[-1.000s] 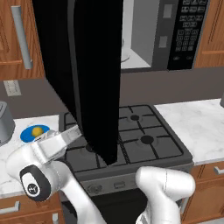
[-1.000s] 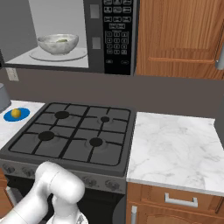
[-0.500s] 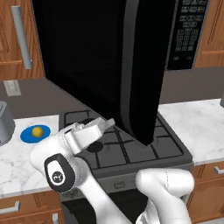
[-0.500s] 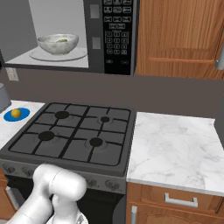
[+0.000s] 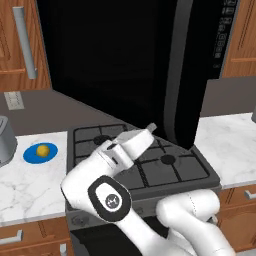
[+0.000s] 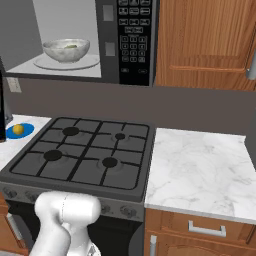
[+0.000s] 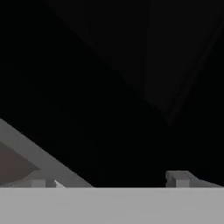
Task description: Remove the pear from the bowl and place it on the small plate. Then place the bowl with only the fish in the microwave, close the door, and press the start button to microwave the fish.
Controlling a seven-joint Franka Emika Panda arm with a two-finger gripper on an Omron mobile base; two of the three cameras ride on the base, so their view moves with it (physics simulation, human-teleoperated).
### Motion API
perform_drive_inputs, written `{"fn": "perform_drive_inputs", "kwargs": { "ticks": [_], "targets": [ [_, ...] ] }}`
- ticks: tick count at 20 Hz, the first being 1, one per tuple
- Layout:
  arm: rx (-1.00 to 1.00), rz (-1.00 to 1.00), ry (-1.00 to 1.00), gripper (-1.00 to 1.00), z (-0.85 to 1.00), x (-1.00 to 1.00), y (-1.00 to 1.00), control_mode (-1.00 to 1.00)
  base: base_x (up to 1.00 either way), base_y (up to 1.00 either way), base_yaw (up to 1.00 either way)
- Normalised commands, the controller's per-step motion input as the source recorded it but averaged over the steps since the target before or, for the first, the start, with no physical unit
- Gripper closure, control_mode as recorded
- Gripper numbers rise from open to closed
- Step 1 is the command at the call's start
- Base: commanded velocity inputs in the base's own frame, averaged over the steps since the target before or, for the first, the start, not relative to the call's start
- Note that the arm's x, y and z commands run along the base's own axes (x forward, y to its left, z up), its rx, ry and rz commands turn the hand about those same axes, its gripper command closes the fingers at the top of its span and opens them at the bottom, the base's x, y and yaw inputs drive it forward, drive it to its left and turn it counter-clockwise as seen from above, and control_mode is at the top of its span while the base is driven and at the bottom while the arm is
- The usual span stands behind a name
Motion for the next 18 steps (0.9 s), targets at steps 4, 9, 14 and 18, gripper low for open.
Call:
{"fn": "perform_drive_inputs", "kwargs": {
  "ticks": [4, 9, 14, 18],
  "targets": [
    [0.0, 0.53, 0.29, -1.0, 0.19, 0.18, -0.4, -1.0, 0.0, 0.0, 0.0],
    [0.0, 0.51, 0.36, -1.0, 0.25, 0.27, -0.24, -1.0, 0.0, 0.0, 0.0],
    [0.0, 0.46, 0.39, -1.0, 0.27, 0.44, -0.1, -1.0, 0.0, 0.0, 0.0],
    [0.0, 0.44, 0.39, -1.0, 0.21, 0.57, -0.08, -1.0, 0.0, 0.0, 0.0]
  ]
}}
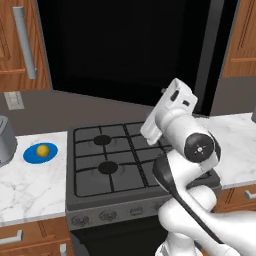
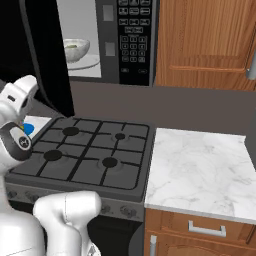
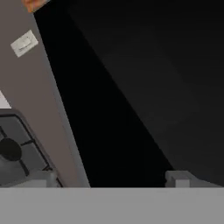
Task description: Remove the pear from the bowl and place it on the small plate. Then place the bowl with only the fish in the microwave, close the door, and press the start button to microwave the fish.
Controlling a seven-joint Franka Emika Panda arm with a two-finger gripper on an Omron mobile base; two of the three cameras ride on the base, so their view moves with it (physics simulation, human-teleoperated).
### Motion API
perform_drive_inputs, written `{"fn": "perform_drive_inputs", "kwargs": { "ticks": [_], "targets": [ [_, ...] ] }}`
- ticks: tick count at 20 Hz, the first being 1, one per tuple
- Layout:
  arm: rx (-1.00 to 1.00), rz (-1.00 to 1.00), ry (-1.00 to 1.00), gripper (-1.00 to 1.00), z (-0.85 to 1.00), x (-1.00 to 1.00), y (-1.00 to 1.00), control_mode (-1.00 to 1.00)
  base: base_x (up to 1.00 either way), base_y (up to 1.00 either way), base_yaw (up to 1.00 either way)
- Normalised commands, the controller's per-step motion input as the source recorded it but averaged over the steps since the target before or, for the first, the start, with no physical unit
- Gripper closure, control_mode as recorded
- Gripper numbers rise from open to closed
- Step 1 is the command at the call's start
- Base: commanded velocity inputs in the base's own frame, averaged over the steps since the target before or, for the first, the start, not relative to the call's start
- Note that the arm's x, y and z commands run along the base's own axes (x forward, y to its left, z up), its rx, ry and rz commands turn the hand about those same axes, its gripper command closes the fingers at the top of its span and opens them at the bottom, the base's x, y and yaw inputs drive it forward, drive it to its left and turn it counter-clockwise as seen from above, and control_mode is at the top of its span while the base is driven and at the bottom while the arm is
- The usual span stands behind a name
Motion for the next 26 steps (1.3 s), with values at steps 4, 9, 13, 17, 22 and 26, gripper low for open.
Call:
{"fn": "perform_drive_inputs", "kwargs": {
  "ticks": [4, 9, 13, 17, 22, 26],
  "targets": [
    [0.0, 0.4, 0.33, -1.0, 0.14, 0.68, -0.02, -1.0, 0.0, 0.0, 0.0],
    [0.0, 0.31, 0.26, -1.0, 0.06, 0.89, -0.01, -1.0, 0.0, 0.0, 0.0],
    [0.0, 0.07, 0.13, -1.0, 0.09, 0.91, -0.02, -1.0, 0.0, 0.0, 0.0],
    [0.0, 0.0, 0.09, -1.0, 0.02, 0.85, 0.0, -1.0, 0.0, 0.0, 0.0],
    [0.0, 0.0, 0.06, -1.0, 0.0, 0.81, 0.0, -1.0, 0.0, 0.0, 0.0],
    [0.0, 0.0, 0.05, -1.0, 0.0, 0.63, 0.0, -1.0, 0.0, 0.0, 0.0]
  ]
}}
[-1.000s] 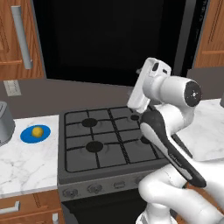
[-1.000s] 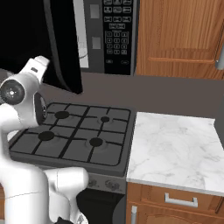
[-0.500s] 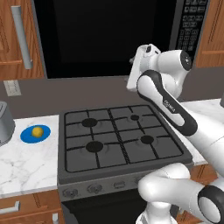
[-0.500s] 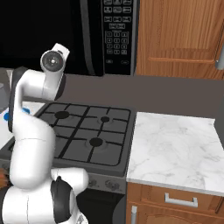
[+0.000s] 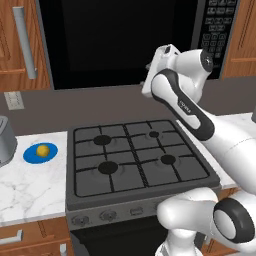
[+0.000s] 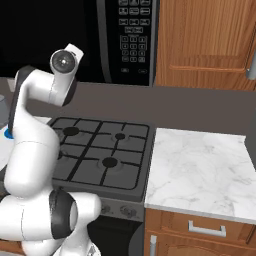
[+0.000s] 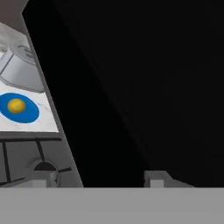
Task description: Remove the pear from the bowl and place it on the small plate. Then place the bowl with only the fish in the microwave, close the door, and press the start button to microwave the fish.
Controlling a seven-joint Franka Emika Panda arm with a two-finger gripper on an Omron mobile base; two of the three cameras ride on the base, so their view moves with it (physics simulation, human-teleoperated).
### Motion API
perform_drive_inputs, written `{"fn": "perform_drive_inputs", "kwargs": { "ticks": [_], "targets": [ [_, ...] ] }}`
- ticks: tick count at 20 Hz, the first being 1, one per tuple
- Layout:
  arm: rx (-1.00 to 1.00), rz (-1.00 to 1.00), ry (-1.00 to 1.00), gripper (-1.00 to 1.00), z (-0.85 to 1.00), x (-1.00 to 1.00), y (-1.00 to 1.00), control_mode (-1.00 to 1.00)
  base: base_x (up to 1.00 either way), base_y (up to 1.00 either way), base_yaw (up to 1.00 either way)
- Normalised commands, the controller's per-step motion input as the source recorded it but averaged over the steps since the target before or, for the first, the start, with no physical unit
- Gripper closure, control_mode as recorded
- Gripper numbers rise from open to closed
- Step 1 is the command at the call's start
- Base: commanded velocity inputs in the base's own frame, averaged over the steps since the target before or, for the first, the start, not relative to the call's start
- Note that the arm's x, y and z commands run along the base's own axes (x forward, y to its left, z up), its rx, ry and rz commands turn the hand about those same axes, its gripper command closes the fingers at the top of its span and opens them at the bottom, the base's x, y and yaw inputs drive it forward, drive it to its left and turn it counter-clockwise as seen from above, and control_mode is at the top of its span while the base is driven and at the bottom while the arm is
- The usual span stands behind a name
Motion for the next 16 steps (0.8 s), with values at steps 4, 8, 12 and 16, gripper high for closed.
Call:
{"fn": "perform_drive_inputs", "kwargs": {
  "ticks": [4, 8, 12, 16],
  "targets": [
    [0.0, 0.0, 0.0, -1.0, 0.0, 0.36, 0.0, -1.0, 0.0, 0.0, 0.0],
    [0.0, 0.0, -0.02, -1.0, 0.0, -0.63, -0.05, -1.0, 0.0, 0.0, 0.0],
    [0.0, 0.0, -0.07, -1.0, 0.02, -1.0, -0.37, -1.0, 0.0, 0.0, 0.0],
    [0.03, 0.0, -0.06, -1.0, 0.09, -1.0, -0.56, -1.0, 0.0, 0.0, 0.0]
  ]
}}
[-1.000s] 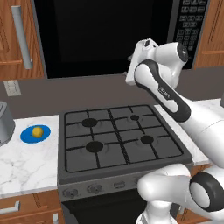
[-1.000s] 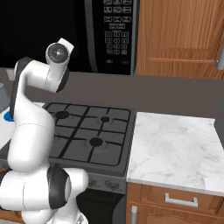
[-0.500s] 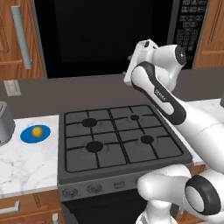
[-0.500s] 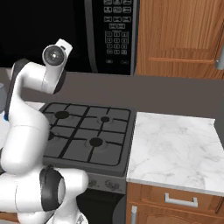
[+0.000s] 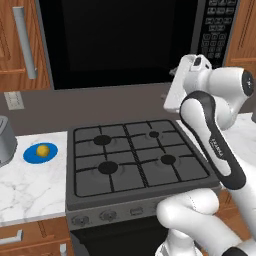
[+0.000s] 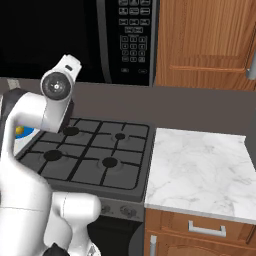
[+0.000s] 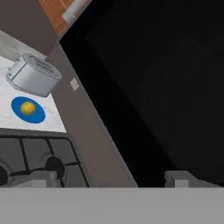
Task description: Remove the pear from the bowl and place it on the small plate. Then place the bowl with only the fish in the microwave, close the door, and press the start button to microwave the fish.
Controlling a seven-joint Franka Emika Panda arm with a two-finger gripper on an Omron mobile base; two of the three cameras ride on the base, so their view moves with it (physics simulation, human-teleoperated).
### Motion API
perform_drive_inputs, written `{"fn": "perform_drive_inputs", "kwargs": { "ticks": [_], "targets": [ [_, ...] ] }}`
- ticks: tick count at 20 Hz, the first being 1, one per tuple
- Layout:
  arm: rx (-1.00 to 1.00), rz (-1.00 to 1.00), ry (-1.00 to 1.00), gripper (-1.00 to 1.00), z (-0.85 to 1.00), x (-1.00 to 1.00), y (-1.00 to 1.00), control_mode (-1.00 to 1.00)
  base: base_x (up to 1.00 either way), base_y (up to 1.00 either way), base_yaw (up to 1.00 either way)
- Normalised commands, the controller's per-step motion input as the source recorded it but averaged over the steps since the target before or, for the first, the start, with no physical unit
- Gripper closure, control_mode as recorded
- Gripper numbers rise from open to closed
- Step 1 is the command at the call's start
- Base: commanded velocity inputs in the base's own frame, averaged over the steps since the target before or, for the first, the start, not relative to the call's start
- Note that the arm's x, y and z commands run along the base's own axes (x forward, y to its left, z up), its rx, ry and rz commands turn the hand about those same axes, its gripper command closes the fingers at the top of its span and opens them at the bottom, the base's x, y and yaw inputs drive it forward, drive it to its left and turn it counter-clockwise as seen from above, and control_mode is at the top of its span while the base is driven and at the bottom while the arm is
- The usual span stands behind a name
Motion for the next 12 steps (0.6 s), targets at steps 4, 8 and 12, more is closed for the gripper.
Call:
{"fn": "perform_drive_inputs", "kwargs": {
  "ticks": [4, 8, 12],
  "targets": [
    [0.05, -0.01, -0.02, -1.0, 0.15, -1.0, -0.75, -1.0, 0.0, 0.0, 0.0],
    [0.03, -0.07, 0.0, -1.0, 0.03, -0.7, -0.99, -1.0, 0.0, 0.0, 0.0],
    [0.0, -0.02, 0.0, -1.0, 0.0, -0.07, -0.88, -1.0, 0.0, 0.0, 0.0]
  ]
}}
